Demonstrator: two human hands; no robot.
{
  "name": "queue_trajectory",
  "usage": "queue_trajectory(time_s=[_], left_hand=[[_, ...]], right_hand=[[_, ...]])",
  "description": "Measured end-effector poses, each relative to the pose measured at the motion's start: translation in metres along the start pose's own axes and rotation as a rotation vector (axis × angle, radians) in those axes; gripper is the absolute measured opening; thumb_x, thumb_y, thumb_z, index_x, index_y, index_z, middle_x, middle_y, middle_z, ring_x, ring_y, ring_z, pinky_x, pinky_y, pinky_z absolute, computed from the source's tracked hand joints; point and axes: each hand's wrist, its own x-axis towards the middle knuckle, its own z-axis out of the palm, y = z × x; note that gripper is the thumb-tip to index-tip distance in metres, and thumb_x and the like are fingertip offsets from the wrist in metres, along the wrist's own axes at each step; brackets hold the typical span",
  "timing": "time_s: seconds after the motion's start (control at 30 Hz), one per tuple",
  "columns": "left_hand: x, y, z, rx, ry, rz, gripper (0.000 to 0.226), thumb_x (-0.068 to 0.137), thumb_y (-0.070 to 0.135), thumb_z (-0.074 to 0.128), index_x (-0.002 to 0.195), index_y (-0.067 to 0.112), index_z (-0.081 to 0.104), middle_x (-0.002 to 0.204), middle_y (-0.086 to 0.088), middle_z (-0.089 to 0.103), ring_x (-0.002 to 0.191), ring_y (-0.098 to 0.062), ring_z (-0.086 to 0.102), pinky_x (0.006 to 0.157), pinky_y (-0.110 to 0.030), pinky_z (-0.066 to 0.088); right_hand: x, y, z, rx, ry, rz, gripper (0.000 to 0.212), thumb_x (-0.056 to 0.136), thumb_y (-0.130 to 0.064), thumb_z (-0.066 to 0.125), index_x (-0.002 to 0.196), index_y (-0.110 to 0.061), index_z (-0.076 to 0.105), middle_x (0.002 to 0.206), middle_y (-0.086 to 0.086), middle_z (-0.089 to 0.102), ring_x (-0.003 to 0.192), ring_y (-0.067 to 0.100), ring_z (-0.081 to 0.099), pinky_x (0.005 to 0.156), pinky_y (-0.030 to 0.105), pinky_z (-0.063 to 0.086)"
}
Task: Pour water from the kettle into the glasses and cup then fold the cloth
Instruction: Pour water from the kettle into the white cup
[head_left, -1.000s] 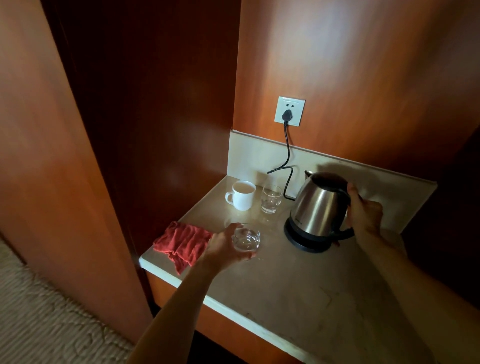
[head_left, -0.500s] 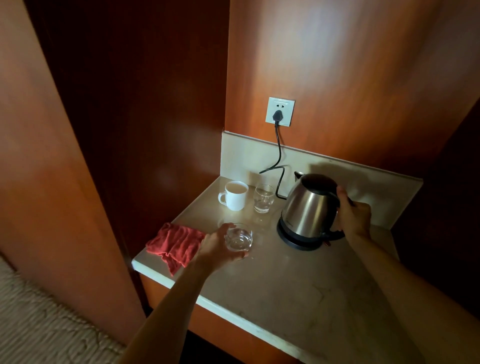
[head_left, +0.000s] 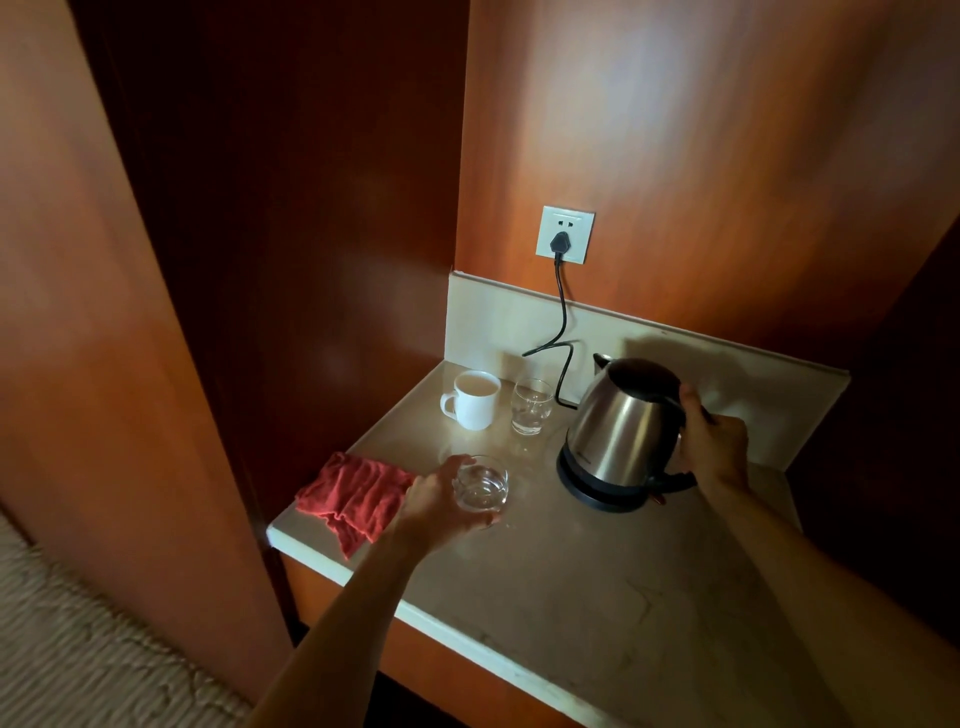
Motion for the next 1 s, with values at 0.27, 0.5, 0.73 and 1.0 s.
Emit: queue_trajectory(time_s=[0.27, 0.5, 0.73, 1.0], left_hand=[[0.0, 0.001, 0.001, 0.022, 0.017, 0.001, 0.083, 0.053, 0.061, 0.084, 0.126, 0.041, 0.048, 0.11, 0.011, 0.071, 0.099, -0.013, 0.067, 0.092, -0.033, 0.053], [0.001, 0.002, 0.001, 0.023, 0.013, 0.008, 0.086, 0.053, 0.063, 0.084, 0.128, 0.04, 0.048, 0.113, 0.012, 0.069, 0.101, -0.012, 0.066, 0.093, -0.031, 0.052], [-0.002, 0.004, -0.001, 0.012, 0.011, -0.009, 0.089, 0.047, 0.07, 0.077, 0.125, 0.041, 0.048, 0.11, 0.013, 0.07, 0.099, -0.013, 0.067, 0.093, -0.034, 0.052], [0.005, 0.012, -0.001, 0.037, 0.037, -0.055, 0.092, 0.044, 0.066, 0.08, 0.123, 0.033, 0.048, 0.112, 0.007, 0.069, 0.102, -0.017, 0.065, 0.09, -0.032, 0.053]], right_hand=[[-0.006, 0.003, -0.002, -0.041, 0.021, 0.007, 0.059, 0.099, -0.056, 0.06, 0.073, -0.004, 0.069, 0.077, 0.014, 0.069, 0.073, 0.028, 0.065, 0.059, 0.029, 0.047], [-0.005, 0.003, 0.005, -0.059, 0.01, 0.032, 0.065, 0.097, -0.059, 0.06, 0.068, -0.001, 0.066, 0.068, 0.015, 0.066, 0.068, 0.032, 0.065, 0.065, 0.036, 0.052], [-0.01, 0.001, 0.006, -0.059, -0.009, 0.014, 0.065, 0.098, -0.054, 0.063, 0.073, 0.006, 0.068, 0.066, 0.014, 0.064, 0.061, 0.025, 0.061, 0.064, 0.033, 0.047], [-0.006, 0.001, 0.005, -0.058, -0.024, 0.061, 0.064, 0.095, -0.061, 0.062, 0.074, -0.001, 0.069, 0.075, 0.014, 0.069, 0.071, 0.027, 0.065, 0.075, 0.038, 0.054]])
